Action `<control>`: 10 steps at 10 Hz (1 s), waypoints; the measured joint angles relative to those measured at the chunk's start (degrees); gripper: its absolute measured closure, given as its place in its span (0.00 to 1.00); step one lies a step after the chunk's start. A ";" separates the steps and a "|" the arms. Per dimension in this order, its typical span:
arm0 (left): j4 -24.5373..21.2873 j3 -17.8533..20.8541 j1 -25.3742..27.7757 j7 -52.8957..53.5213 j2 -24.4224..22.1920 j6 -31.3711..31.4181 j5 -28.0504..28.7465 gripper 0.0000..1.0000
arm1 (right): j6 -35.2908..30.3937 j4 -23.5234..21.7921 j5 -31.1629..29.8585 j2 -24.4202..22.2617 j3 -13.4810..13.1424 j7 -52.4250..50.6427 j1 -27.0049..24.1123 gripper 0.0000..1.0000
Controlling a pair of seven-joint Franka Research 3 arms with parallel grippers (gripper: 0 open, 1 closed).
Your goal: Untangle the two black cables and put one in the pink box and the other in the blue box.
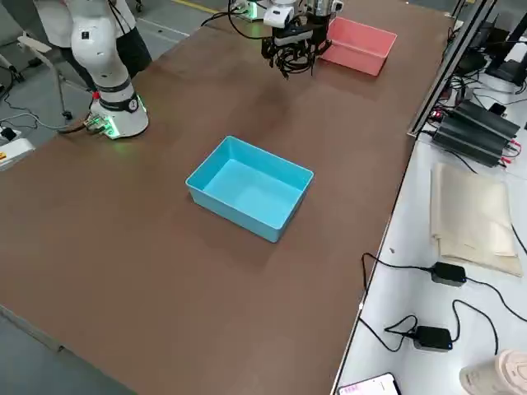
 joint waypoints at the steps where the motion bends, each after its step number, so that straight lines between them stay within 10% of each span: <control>1: 0.17 -0.04 0.00 0.06 -0.44 -0.06 -0.41 0.84 | 0.00 0.01 0.00 0.00 0.00 0.00 0.00 0.01; 10: 1.15 -0.06 0.88 0.10 -4.25 -0.95 -4.21 0.84 | -0.11 0.30 0.00 0.01 0.38 2.41 1.20 0.09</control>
